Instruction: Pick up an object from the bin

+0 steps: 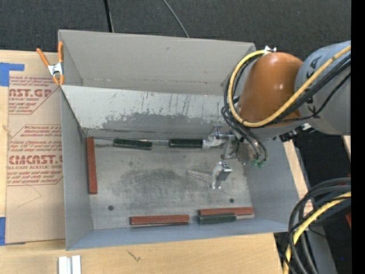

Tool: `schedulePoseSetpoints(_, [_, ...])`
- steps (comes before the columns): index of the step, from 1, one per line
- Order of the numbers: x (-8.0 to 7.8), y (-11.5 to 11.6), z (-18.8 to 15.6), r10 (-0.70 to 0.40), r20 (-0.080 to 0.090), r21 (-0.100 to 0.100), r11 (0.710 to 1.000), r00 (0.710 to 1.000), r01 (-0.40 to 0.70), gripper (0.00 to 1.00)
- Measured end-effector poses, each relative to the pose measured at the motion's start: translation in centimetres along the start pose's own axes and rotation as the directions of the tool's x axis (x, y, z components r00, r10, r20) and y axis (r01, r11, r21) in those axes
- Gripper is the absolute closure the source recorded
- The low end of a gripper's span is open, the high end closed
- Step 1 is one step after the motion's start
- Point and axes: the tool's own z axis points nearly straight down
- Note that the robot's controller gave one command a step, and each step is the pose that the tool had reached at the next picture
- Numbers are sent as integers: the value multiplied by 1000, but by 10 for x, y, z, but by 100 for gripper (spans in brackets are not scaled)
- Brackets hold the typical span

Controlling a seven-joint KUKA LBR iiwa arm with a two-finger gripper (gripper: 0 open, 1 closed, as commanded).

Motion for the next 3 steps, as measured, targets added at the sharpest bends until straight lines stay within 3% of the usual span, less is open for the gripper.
schedulePoseSetpoints(1, [8,14,12,-8,-6,-2,1000,1000,8,0])
schedulePoseSetpoints(2, [5,16,-27,-80,-11,-3,997,997,80,0])
schedulePoseSetpoints(3, [18,44,-71,-303,-2,-2,953,953,303,0])
